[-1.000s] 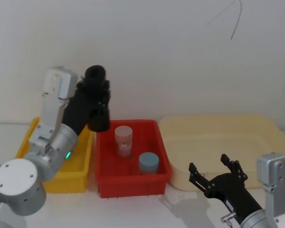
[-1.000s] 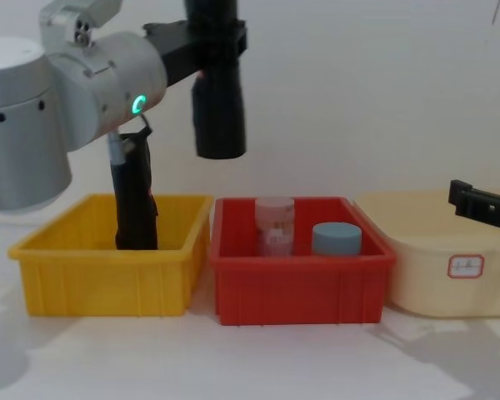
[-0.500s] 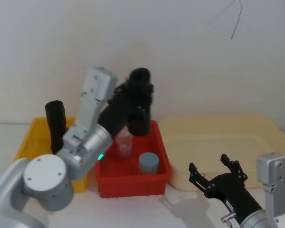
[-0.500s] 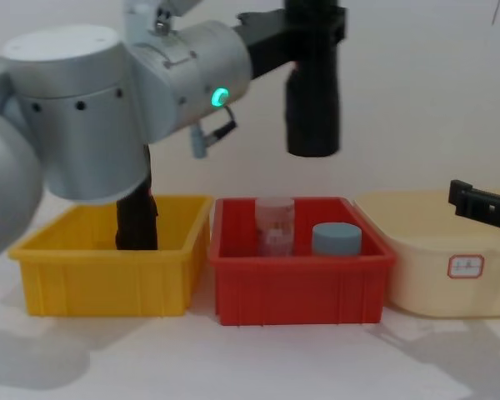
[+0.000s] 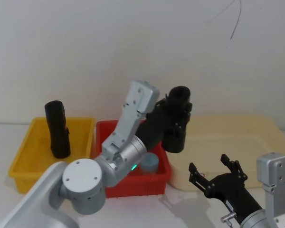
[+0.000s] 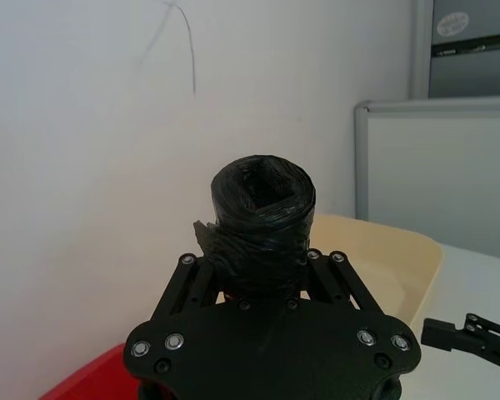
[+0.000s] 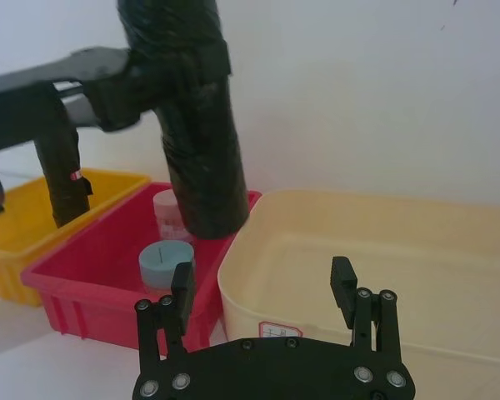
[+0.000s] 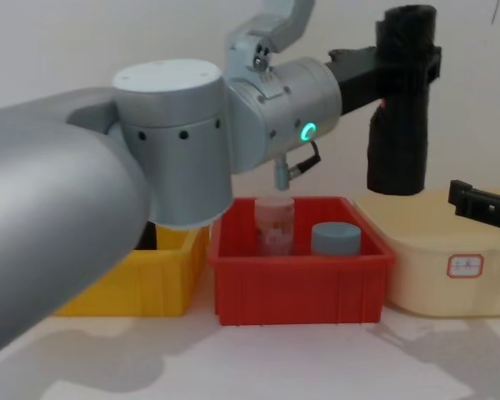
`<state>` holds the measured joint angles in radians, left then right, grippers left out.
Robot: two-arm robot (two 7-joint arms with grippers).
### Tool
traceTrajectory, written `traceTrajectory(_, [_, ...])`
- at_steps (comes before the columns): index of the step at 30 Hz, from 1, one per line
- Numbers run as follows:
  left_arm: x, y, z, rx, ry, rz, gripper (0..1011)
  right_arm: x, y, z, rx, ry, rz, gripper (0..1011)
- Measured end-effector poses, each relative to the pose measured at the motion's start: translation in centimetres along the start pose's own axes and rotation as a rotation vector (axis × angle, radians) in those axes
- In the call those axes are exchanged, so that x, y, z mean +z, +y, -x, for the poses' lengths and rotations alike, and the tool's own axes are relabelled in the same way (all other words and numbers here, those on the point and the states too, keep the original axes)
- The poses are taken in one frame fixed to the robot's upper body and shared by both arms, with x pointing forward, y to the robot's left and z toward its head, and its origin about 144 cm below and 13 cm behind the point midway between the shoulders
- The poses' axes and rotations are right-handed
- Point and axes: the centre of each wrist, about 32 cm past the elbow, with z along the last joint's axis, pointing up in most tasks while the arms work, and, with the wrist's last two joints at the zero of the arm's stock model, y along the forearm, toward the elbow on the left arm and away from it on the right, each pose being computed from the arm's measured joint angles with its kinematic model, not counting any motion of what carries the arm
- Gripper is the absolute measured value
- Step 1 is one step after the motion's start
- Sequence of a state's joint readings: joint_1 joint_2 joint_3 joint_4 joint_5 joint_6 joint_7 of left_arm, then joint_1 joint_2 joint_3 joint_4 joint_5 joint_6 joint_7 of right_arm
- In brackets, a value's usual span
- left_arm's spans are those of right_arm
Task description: Pick up the garbage bag with the one hand and transfer it to the other hand.
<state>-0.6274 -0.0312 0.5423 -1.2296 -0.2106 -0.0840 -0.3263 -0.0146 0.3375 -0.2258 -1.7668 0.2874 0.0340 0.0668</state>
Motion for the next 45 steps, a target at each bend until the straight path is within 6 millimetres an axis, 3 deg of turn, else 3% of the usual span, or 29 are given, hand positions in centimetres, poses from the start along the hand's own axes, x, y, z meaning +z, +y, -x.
traceTrajectory(25, [-1.2, -1.4, 0.8, 0.009, -0.017, -0.058, 370, -0.1, 0.4, 0.5, 0.100, 0.016, -0.008, 1001])
traceTrajectory(45, [-1.3, -1.6, 0.9, 0.011, -0.019, -0.065, 370, -0.1, 2.6, 0.6, 0.158, 0.046, -0.005, 1001])
